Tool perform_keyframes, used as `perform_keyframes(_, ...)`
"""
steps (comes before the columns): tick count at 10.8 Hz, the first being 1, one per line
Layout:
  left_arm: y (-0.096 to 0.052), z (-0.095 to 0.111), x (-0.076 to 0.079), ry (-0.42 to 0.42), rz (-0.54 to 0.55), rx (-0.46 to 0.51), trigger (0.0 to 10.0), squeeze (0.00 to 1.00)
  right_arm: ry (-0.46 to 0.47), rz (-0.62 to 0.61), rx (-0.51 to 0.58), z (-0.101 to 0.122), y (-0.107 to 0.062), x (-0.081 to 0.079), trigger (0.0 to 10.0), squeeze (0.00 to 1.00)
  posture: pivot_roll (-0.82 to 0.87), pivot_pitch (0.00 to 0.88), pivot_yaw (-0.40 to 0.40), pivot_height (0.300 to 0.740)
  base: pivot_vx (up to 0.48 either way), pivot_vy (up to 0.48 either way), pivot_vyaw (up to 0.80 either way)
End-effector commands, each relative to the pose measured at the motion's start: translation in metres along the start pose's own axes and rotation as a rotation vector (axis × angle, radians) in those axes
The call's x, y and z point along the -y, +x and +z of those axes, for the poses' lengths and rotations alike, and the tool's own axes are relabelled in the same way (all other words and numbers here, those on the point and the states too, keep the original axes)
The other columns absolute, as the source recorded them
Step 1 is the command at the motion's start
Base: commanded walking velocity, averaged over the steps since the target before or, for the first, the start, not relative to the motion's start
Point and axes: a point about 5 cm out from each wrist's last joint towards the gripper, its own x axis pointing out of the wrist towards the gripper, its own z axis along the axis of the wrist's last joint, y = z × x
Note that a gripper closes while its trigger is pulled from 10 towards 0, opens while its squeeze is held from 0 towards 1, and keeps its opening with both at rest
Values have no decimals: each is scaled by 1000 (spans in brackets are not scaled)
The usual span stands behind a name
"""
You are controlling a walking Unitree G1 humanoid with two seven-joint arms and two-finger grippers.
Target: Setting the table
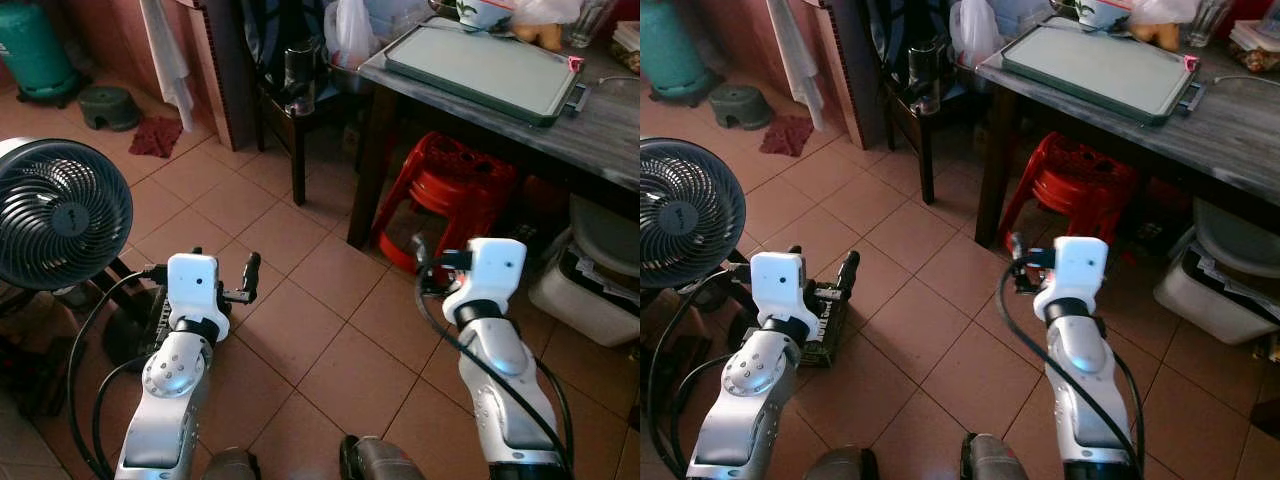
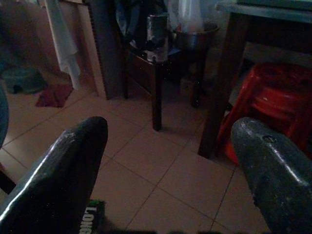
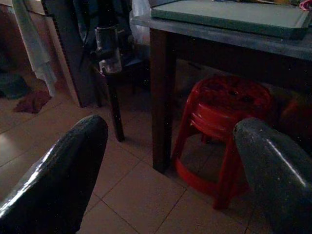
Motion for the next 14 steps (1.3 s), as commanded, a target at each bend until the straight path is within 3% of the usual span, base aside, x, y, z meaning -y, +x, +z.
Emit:
perform_keyframes(1,-1,3,2,-12,-8,5,10000,0,4,5,-14,0,-1,0,10000,0,-3,118,0,740,0,-461,-544)
perform_keyframes(10,2,5,3,-25,-16,9,10000,0,-7,89,3,3,1,-9,10000,0,-1,109,-9,740,0,-448,-746)
perform_keyframes(14,0,4,-1,-21,-23,6,10000,0,-44,89,12,6,5,-11,10000,0,2,107,-10,740,0,-415,0)
